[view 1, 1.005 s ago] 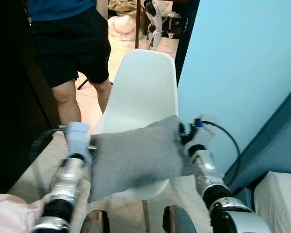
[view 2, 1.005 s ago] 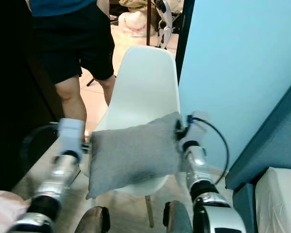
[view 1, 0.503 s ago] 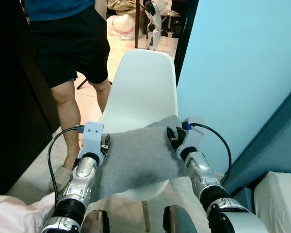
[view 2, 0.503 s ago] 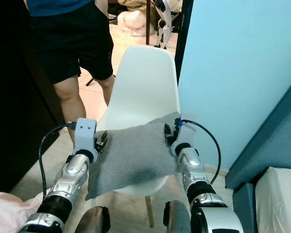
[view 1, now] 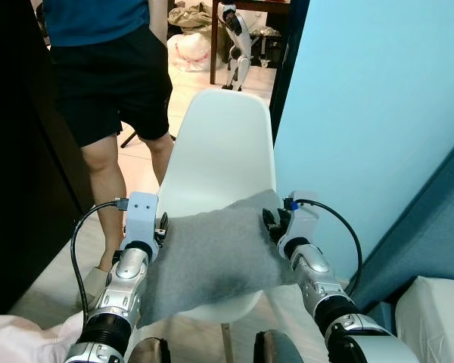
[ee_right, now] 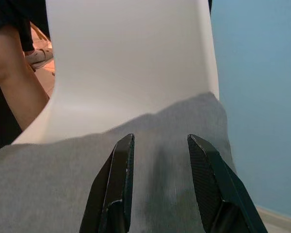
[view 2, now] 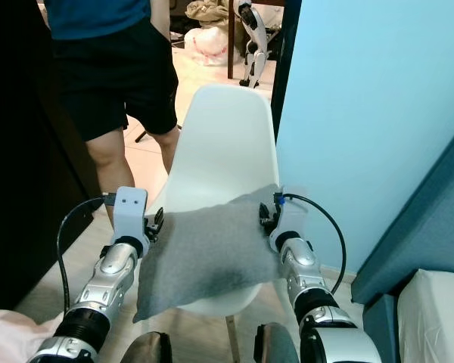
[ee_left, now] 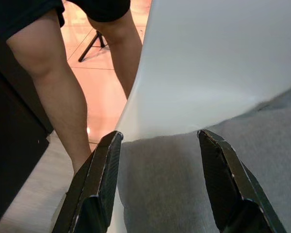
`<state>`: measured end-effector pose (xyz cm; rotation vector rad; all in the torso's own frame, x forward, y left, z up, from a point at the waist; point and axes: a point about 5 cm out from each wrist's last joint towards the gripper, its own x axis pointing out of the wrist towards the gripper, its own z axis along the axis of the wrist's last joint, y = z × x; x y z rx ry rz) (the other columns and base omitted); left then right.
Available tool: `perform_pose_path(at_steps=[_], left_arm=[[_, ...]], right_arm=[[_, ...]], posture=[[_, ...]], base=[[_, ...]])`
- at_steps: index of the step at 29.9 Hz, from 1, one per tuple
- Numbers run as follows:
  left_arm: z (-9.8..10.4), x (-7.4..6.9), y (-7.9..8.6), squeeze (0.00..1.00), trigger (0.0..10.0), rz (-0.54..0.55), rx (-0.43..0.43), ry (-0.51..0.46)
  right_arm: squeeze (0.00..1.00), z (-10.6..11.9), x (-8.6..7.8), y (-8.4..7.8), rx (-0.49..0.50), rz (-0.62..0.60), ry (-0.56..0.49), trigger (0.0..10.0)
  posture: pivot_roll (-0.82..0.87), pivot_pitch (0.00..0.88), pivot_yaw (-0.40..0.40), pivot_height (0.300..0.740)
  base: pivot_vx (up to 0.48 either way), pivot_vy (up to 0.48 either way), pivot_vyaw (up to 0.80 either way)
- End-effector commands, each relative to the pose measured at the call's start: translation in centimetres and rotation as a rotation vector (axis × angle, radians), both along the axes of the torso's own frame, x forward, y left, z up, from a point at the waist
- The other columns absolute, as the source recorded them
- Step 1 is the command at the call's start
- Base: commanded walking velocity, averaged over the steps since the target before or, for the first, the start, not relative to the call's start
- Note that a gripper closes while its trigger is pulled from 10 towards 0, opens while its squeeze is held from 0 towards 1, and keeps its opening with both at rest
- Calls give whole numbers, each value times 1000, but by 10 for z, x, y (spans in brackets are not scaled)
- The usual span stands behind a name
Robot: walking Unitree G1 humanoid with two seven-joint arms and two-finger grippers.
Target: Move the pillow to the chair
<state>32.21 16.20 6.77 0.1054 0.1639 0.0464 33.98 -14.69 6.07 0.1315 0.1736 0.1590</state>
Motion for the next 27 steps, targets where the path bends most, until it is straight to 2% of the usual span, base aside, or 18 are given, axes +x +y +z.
perform_pose_path(at_steps=[1,20,27], left_arm=[[0,-1,1,0,10000,1,18,5],[2,-1,5,0,10000,6,23,4],[2,-2,8,0,10000,11,27,4]], right_arm=[[0,-1,-1,0,-2,1,6,10000],[0,3,1,1,13,-6,-27,10000],[0,4,2,0,15,-14,-24,10000]], posture=[[30,0,-94,671],[38,0,-89,740],[40,0,-92,740]], base=[[0,0,0],[0,0,0],[0,0,0]])
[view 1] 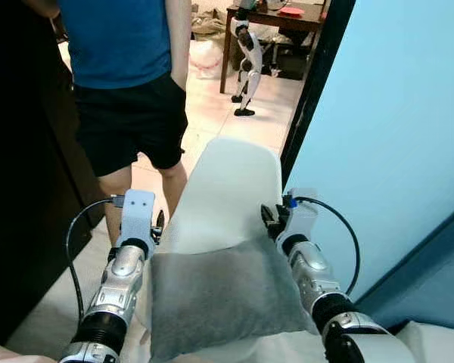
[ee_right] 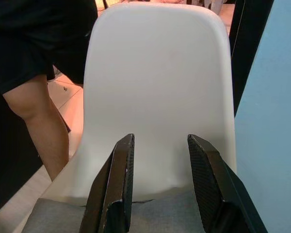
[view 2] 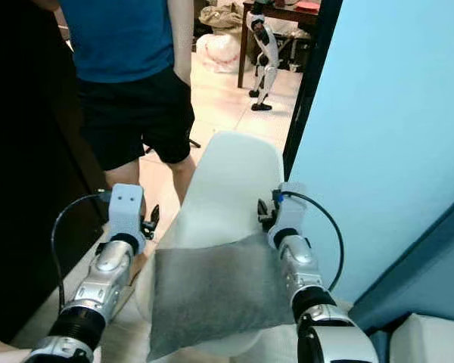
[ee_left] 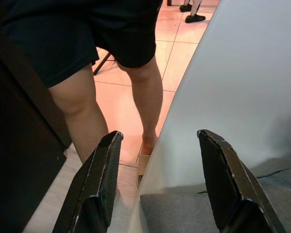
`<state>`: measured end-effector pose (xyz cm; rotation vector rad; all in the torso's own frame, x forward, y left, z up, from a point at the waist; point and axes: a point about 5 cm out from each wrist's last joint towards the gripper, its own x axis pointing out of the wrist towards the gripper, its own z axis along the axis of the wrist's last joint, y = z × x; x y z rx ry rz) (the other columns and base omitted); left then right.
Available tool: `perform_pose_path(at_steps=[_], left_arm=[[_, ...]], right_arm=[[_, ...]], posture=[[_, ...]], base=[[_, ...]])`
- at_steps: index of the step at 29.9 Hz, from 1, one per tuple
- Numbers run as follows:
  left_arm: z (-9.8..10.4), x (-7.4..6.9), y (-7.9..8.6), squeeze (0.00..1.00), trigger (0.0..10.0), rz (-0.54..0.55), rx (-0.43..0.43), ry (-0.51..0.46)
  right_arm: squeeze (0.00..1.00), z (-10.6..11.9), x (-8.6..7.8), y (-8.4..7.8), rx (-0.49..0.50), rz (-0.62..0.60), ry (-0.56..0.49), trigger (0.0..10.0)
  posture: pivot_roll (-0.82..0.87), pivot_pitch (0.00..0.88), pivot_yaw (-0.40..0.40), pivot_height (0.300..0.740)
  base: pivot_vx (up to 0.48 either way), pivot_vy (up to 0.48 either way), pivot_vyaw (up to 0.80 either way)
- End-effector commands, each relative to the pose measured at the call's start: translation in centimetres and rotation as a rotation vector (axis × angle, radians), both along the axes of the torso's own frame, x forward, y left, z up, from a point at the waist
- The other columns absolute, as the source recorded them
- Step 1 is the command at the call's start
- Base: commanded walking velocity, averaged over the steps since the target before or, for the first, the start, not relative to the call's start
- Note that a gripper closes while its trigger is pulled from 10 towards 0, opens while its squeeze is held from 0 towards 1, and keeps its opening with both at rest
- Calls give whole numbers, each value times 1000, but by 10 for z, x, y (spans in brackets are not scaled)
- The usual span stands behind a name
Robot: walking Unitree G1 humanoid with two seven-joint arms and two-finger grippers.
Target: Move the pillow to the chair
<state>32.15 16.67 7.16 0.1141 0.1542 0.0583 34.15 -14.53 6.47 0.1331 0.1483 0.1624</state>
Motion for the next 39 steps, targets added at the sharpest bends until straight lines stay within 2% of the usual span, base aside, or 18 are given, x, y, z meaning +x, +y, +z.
perform_pose_path(at_steps=[1,19,21,25,39], left_arm=[[-3,-2,4,0,10000,2,18,17],[-15,-9,-3,0,10000,-26,-10,66],[-21,-11,-4,0,10000,-24,5,115],[-29,-15,-5,0,10000,-27,9,155],[-42,-27,-11,0,10000,-44,24,188]], right_arm=[[0,0,0,-2,15,-25,-2,10000],[0,-10,-5,0,-6,-10,55,10000],[0,-15,-6,-2,-48,-21,95,10000],[0,-20,-9,-4,-69,-31,123,10000],[0,-35,-22,2,-67,-25,166,10000]], posture=[[40,0,-92,740],[40,0,-95,740],[37,0,-94,740],[32,0,-91,740],[39,0,-76,740]], base=[[0,0,0],[0,0,0],[0,0,0],[0,0,0],[0,0,0]])
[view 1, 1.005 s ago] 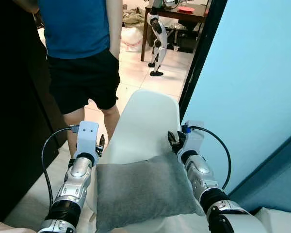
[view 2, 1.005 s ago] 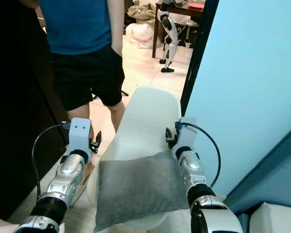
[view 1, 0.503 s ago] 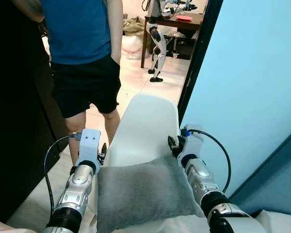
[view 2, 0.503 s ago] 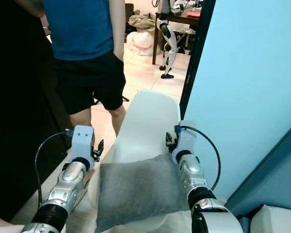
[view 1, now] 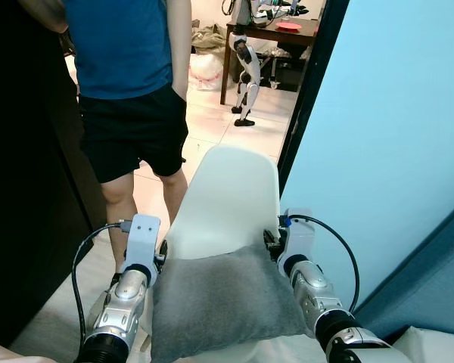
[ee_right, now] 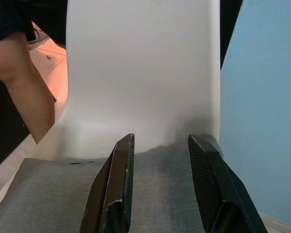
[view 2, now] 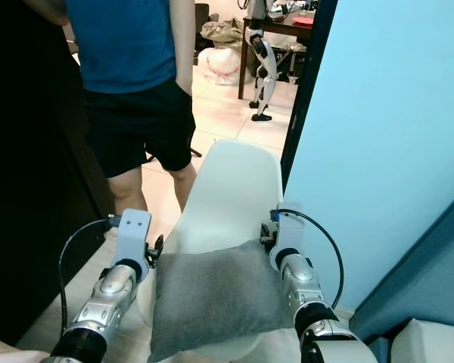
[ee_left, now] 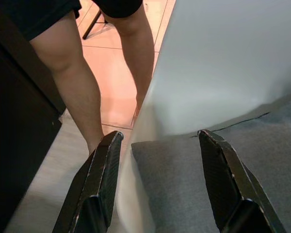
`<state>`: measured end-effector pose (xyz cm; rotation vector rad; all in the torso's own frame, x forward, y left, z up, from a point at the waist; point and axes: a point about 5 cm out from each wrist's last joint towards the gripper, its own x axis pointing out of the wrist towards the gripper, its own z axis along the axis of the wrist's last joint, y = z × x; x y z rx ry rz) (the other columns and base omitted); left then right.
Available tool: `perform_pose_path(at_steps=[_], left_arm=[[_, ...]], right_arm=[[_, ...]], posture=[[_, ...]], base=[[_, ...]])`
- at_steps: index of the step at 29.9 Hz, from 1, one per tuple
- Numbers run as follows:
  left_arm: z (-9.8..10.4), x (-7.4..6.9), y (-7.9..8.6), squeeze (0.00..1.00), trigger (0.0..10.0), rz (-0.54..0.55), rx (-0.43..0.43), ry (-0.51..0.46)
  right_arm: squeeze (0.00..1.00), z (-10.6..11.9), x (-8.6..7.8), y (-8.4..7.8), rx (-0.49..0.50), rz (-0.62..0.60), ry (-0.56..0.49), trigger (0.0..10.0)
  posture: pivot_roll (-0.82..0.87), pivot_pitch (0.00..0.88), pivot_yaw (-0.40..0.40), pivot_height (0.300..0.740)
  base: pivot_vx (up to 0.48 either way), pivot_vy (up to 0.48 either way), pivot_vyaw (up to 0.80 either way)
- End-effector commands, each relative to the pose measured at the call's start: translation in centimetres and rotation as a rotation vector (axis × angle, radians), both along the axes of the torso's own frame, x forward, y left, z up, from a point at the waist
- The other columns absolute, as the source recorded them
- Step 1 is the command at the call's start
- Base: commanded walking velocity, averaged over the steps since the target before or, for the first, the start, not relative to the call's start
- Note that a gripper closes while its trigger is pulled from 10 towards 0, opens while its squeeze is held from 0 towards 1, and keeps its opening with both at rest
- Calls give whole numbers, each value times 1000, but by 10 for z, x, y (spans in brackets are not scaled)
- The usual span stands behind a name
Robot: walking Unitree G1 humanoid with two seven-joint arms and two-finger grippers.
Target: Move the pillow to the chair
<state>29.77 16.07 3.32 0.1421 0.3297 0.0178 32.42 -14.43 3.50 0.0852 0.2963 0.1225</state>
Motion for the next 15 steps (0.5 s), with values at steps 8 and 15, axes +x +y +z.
perform_pose_path(at_steps=[8,15], left_arm=[[-9,-5,-12,0,10000,-25,6,25],[-13,-8,-13,0,10000,-24,4,39]], right_arm=[[0,-13,-11,8,-21,30,45,10000],[0,-16,-13,9,-22,36,52,10000]], posture=[[42,0,-80,740],[41,0,-64,740]], base=[[0,0,0],[0,0,0]])
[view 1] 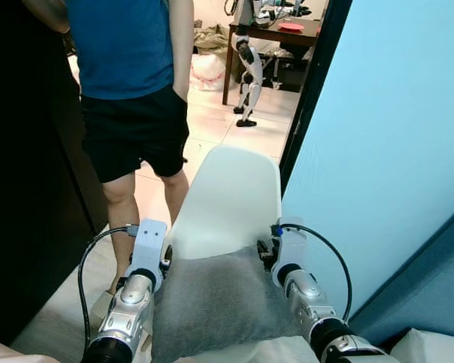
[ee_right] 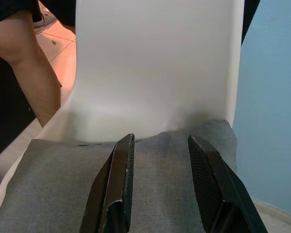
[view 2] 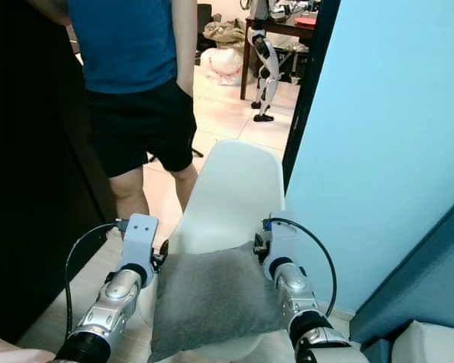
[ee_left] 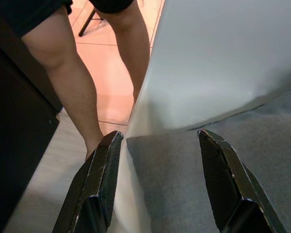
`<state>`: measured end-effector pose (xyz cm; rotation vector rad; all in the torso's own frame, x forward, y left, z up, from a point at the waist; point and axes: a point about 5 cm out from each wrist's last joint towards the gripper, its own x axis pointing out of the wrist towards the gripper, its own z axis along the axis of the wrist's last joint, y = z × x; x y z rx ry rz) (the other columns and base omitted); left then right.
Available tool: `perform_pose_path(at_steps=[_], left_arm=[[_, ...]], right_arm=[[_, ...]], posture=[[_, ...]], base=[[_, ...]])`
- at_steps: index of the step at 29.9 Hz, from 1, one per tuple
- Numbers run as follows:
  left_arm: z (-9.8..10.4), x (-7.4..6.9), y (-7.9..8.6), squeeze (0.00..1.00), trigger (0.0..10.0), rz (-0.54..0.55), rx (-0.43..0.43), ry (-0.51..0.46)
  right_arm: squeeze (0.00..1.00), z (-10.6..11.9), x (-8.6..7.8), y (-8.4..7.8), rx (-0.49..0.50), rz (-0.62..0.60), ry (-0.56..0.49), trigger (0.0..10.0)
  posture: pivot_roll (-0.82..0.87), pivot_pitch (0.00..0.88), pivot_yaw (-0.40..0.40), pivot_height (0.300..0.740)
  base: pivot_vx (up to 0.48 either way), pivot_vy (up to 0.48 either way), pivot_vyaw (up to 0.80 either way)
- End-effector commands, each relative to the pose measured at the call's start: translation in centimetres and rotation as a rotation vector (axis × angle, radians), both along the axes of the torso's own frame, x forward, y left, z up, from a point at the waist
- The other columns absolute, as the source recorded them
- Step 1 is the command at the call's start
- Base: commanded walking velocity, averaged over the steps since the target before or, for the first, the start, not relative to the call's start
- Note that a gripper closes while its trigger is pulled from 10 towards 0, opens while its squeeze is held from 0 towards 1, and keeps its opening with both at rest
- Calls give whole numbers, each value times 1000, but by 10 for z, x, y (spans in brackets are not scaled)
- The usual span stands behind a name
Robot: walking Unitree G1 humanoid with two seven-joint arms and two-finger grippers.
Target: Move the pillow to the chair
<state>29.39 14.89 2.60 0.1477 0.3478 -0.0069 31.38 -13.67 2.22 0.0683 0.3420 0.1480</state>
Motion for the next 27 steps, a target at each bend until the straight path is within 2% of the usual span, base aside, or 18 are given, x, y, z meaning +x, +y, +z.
perform_pose_path(at_steps=[1,16,27], left_arm=[[-6,-4,-1,0,10000,0,3,22],[-2,-2,4,0,10000,42,-49,9],[4,4,5,0,10000,38,-62,-4]], right_arm=[[0,-2,-1,2,-3,2,6,10000],[0,3,4,1,-2,0,-1,10000],[0,5,5,-8,-12,-30,3,10000]], posture=[[39,0,-61,740],[29,0,-84,740],[29,0,-92,740]], base=[[0,0,0],[0,0,0],[0,0,0]])
